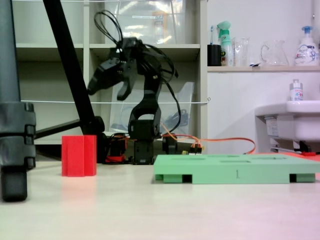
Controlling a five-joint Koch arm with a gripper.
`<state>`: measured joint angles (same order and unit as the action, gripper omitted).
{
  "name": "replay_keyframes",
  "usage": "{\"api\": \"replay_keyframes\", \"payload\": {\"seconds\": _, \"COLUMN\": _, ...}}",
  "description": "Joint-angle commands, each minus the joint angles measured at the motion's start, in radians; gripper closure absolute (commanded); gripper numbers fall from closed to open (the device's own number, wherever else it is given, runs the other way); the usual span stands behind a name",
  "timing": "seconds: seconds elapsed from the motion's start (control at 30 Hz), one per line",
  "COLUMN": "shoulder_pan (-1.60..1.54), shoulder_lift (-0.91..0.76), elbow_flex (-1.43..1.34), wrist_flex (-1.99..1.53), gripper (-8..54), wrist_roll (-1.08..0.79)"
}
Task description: Put the cross columnar block into the corresponding hole
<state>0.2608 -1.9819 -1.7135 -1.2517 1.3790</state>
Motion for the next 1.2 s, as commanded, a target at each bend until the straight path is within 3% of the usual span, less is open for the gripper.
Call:
{"api": "replay_keyframes", "payload": {"seconds": 0.0, "shoulder_pan": 0.031, "shoulder_lift": 0.064, "elbow_flex": 0.114, "wrist_flex": -0.101, "gripper": 1.1, "wrist_roll": 0.017}}
{"api": "replay_keyframes", "payload": {"seconds": 0.1, "shoulder_pan": 0.074, "shoulder_lift": 0.202, "elbow_flex": 0.258, "wrist_flex": -0.175, "gripper": 0.3, "wrist_roll": 0.003}}
{"api": "replay_keyframes", "payload": {"seconds": 0.2, "shoulder_pan": 0.100, "shoulder_lift": 0.330, "elbow_flex": 0.328, "wrist_flex": -0.201, "gripper": -6.7, "wrist_roll": -0.008}}
{"api": "replay_keyframes", "payload": {"seconds": 0.43, "shoulder_pan": 0.161, "shoulder_lift": 0.538, "elbow_flex": 0.396, "wrist_flex": -0.170, "gripper": -6.8, "wrist_roll": -0.114}}
{"api": "replay_keyframes", "payload": {"seconds": 1.17, "shoulder_pan": 0.137, "shoulder_lift": 0.597, "elbow_flex": 0.479, "wrist_flex": -0.153, "gripper": -6.7, "wrist_roll": -0.091}}
